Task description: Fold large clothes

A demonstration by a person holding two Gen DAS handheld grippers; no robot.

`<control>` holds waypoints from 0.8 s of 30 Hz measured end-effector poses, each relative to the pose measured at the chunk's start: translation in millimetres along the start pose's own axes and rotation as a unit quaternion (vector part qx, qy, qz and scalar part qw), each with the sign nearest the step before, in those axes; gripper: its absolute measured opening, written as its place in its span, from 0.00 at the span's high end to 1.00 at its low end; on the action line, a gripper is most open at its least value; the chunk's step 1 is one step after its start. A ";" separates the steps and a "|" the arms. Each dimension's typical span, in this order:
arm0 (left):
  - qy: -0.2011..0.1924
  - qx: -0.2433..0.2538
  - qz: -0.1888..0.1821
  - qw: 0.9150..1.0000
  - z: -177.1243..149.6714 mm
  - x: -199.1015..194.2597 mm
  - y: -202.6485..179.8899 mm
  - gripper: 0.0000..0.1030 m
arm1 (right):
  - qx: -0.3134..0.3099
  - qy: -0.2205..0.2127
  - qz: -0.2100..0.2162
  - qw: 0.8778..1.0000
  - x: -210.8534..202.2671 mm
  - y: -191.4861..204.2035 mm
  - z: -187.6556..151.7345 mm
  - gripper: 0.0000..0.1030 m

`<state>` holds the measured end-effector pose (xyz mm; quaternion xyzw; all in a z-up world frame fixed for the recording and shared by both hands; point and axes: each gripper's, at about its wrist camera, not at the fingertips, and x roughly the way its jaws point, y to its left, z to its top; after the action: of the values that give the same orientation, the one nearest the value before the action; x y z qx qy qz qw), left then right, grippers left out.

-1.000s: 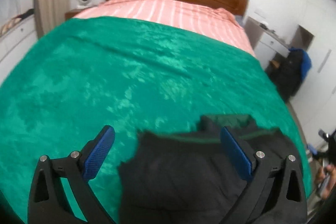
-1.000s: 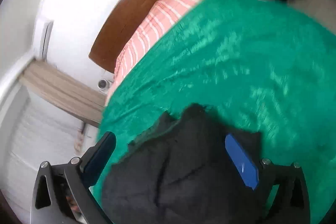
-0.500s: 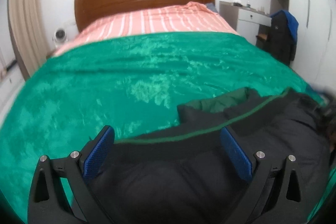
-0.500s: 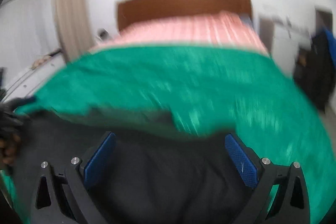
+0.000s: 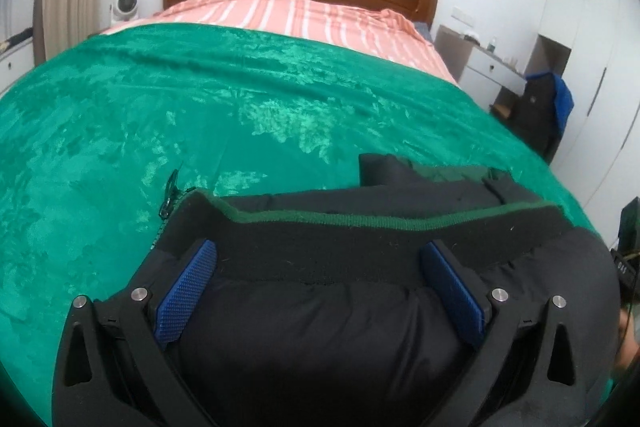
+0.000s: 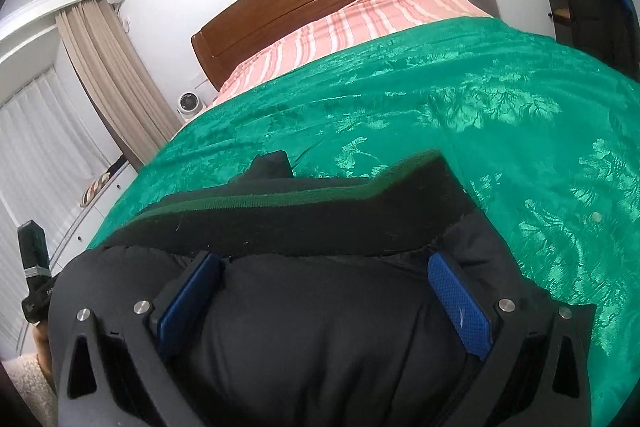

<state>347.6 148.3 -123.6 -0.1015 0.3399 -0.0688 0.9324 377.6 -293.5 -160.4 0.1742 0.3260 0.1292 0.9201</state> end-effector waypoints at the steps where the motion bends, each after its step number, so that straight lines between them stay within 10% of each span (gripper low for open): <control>1: 0.002 0.000 0.000 1.000 -0.3 1.0 0.4 0.00 | 0.002 0.000 0.001 1.000 1.8 -1.2 0.1 0.01; 24: 0.008 0.008 0.016 1.000 -4.4 13.8 -3.9 0.00 | 0.008 0.007 -0.001 1.000 7.7 -3.9 -1.0 0.01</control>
<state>354.9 141.2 -134.5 -0.0878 0.3484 -0.0577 0.9315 383.2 -294.1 -167.0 0.1802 0.3340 0.1265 0.9165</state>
